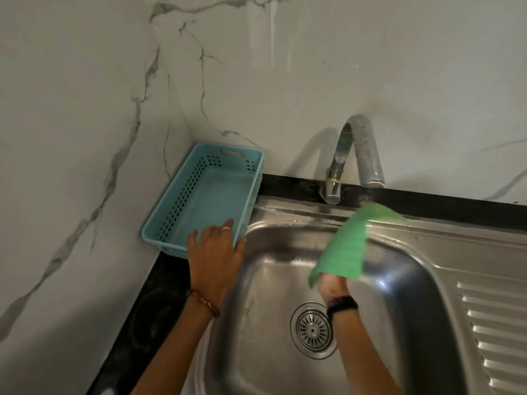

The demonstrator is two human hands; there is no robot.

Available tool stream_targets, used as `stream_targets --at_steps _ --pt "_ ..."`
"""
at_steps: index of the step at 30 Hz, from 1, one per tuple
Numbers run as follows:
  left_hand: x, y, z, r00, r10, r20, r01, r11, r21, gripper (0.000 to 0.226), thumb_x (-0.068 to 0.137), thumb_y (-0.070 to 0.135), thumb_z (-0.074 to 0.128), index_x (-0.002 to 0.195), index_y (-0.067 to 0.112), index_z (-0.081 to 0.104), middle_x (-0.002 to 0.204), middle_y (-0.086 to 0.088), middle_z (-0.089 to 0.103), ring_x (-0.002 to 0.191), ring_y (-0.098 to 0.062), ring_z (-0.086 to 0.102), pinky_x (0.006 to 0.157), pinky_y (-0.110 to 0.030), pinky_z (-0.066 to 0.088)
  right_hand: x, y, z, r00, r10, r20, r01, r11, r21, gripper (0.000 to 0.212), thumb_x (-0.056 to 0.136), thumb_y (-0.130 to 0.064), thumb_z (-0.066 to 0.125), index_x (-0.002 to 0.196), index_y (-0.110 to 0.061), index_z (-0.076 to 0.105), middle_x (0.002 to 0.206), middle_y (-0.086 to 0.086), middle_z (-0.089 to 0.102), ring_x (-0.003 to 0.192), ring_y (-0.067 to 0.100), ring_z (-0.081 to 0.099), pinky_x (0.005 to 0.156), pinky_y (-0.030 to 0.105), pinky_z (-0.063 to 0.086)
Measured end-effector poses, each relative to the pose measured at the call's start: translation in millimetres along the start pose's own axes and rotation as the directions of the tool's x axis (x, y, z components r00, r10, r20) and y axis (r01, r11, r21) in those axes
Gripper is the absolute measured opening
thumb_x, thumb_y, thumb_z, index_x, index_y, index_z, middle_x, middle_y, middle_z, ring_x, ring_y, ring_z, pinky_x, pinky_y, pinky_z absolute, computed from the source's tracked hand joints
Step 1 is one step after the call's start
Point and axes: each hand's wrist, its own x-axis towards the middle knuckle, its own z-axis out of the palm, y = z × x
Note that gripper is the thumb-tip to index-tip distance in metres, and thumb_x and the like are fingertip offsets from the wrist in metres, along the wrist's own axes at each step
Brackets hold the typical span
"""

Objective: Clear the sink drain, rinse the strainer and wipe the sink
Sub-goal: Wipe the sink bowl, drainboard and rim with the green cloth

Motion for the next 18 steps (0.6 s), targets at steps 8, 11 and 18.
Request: stream_targets --at_steps 8,11,18 --pt "6.4 -8.7 6.8 0.958 0.101 -0.269 -0.098 0.995 0.021 0.013 0.074 0.024 0.074 0.077 0.012 0.073 0.044 -0.006 0.064 0.042 -0.019 0.062 0.077 -0.038 0.054 35.8 50.0 106.2 0.836 -0.307 0.454 0.489 0.042 -0.872 0.093 0.077 -0.075 0.019 0.148 -0.021 -0.008 0.149 -0.001 -0.028 0.137 0.029 -0.029 0.104 0.054 -0.025" --pt "7.6 -9.6 7.5 0.955 0.093 -0.283 -0.1 0.995 -0.009 0.012 0.072 0.021 0.076 0.077 0.011 0.073 0.046 -0.007 0.065 0.042 -0.021 0.062 0.076 -0.038 0.055 25.7 61.7 124.2 0.705 -0.214 0.676 0.668 -0.119 -0.734 0.062 0.097 -0.045 0.03 0.149 -0.016 0.013 0.158 0.007 0.001 0.146 0.03 -0.005 0.111 0.051 -0.017" --pt "10.0 -6.4 4.1 0.964 0.081 -0.253 -0.084 0.996 -0.002 0.013 0.073 0.022 0.076 0.076 0.011 0.072 0.049 -0.006 0.067 0.044 -0.021 0.064 0.073 -0.037 0.055 12.3 64.2 127.7 0.47 -0.065 0.88 0.87 -0.134 -0.474 0.048 0.097 -0.029 0.039 0.14 -0.008 0.039 0.147 0.015 0.041 0.143 0.029 0.026 0.121 0.045 0.01"
